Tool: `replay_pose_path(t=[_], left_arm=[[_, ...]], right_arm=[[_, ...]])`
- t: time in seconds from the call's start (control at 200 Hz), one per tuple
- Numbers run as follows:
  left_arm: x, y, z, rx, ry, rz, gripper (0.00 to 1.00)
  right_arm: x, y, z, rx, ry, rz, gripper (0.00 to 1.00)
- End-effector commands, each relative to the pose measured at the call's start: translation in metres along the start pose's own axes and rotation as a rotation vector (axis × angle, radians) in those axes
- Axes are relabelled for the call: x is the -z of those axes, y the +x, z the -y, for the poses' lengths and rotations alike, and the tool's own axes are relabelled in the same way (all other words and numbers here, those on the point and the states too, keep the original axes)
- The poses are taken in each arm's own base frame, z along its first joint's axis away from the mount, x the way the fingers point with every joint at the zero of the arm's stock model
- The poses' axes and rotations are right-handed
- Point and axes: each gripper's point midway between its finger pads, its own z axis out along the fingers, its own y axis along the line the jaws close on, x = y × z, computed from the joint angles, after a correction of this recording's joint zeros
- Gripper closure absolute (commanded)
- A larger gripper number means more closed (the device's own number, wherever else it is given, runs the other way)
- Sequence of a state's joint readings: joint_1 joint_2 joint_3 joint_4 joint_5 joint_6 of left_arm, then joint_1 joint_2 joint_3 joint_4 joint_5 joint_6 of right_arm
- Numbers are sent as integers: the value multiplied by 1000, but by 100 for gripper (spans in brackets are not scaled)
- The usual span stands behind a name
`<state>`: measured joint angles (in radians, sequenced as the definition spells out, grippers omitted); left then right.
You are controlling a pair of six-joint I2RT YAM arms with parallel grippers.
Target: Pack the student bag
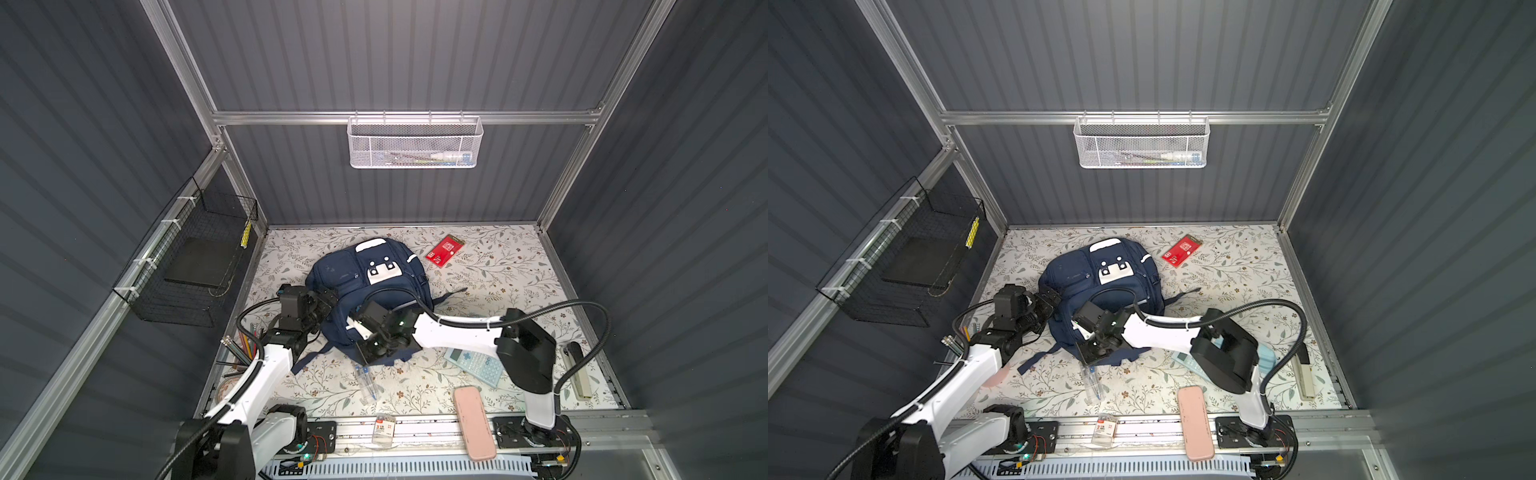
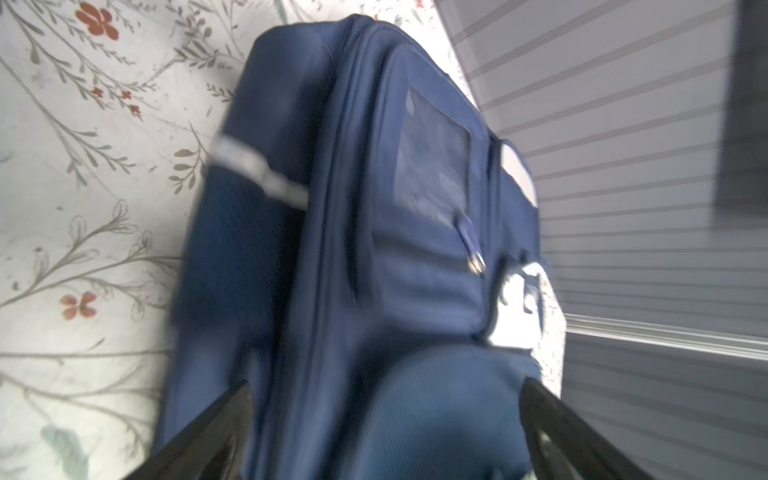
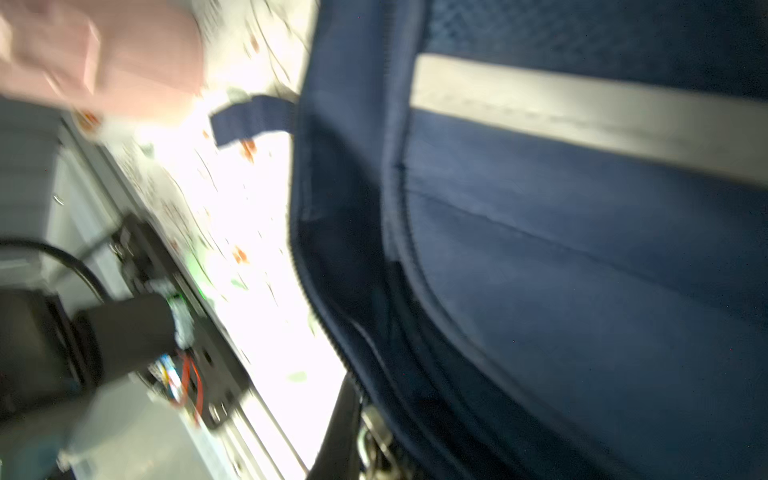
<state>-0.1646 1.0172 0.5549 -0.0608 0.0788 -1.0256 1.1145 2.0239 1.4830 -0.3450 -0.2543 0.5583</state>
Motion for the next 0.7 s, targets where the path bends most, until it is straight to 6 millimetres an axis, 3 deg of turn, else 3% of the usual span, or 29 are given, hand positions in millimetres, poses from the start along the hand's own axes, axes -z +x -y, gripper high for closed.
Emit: replay_pose_path(t=[0.0,0.11,0.235,0.38,0.505,0.63,0.655,0.695], left_arm=[[10,20,-19,85,-77,-77,0],[13,42,-47,217,-110,-113,3],[11,51,-77,283,-162,-84,9],[-5,50,-69,286,-112,-91,20],[-13,55,-61,284,-85,-115,50],[-9,51,-66,249,-111,-87,95],[-9,50,-67,236,-116,-82,100],[-8,49,-69,222,-129,-73,100]], right_arm=[[-3,-51,-16,9,-69,115,100],[-10,-59,-15,-6,-76,121,100],[-8,-63,-14,-29,-110,143,100],[-7,-61,-31,19,-140,134,100],[-8,-55,-34,39,-145,119,100],[-3,-47,-27,52,-111,82,100],[0,-44,-23,49,-104,74,100],[5,-41,-18,42,-96,69,100]])
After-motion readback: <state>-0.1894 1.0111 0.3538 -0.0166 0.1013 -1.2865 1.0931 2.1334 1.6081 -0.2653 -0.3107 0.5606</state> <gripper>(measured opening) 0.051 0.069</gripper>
